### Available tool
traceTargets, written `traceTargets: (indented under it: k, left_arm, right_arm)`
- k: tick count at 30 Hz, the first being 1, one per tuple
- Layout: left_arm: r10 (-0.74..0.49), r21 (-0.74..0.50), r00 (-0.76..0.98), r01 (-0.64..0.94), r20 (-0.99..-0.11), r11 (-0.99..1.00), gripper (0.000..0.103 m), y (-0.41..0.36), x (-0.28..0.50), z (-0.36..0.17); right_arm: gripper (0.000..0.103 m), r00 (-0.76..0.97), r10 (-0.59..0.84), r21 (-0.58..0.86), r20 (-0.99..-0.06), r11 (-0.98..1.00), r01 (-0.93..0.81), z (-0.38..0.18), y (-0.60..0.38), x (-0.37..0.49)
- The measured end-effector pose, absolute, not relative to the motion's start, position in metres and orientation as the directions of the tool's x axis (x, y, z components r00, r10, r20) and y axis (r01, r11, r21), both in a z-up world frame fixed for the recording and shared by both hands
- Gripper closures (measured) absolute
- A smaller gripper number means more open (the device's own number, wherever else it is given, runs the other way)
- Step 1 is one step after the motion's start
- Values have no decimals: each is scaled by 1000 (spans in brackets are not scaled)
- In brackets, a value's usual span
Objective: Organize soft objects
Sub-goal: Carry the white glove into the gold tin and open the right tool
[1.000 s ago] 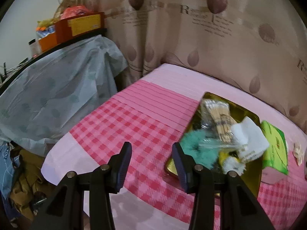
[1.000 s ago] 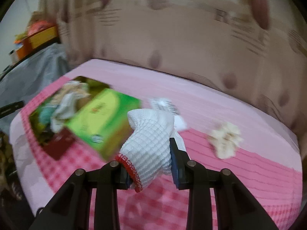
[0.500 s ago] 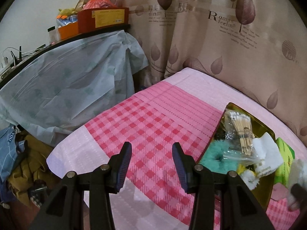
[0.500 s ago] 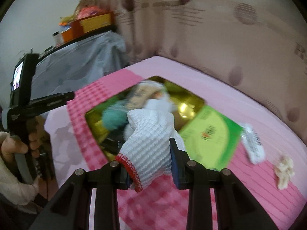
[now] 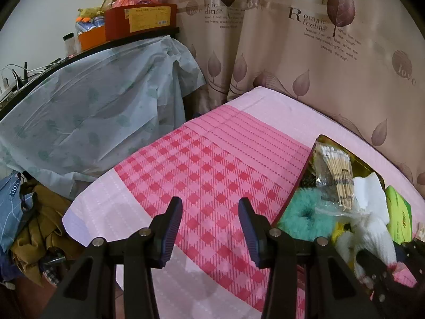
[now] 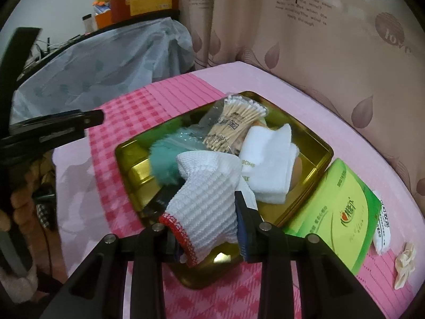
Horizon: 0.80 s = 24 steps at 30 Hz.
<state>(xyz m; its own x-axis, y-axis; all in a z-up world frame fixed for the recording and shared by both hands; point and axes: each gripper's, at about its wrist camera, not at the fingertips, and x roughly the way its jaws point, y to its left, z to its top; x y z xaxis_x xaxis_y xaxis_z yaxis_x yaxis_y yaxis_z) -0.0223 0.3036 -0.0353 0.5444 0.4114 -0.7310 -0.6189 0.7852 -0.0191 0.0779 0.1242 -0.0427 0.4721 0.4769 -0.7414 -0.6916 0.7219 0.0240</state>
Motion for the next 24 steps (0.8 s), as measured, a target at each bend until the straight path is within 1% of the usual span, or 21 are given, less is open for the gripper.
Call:
traceTargets:
  k: [8, 13, 16, 18, 20, 22, 24]
  left_arm:
    - [408, -17, 542, -616, -735, 788, 58, 303, -22, -35]
    - [408, -16, 542, -616, -735, 788, 58, 303, -22, -35]
    - [408, -17, 543, -615, -734, 788, 58, 302, -21, -36]
    - [407, -18, 543, -615, -735, 788, 58, 302, -21, -36]
    - [408, -17, 542, -615, -735, 788, 58, 302, -21, -35]
    - [408, -16, 542, -615, -735, 788, 58, 302, -21, -36]
    - [407, -16, 542, -614, -735, 789, 58, 302, -21, -36]
  right_arm:
    - [74, 526, 431, -14, -733, 764, -645, -46, 130, 97]
    - [73, 521, 433, -5, -736, 765, -644, -50, 132, 97]
    - [65, 516, 448, 12, -730, 764, -645, -49, 131, 94]
    - [63, 511, 463, 28, -724, 761, -649, -47, 129, 92]
    - [56, 511, 469, 30, -720, 757, -653, -44, 130, 90]
    - [44, 515, 482, 33, -708, 752, -659, -41, 128, 86]
    - [39, 521, 495, 39, -696, 750, -660, -37, 126, 83]
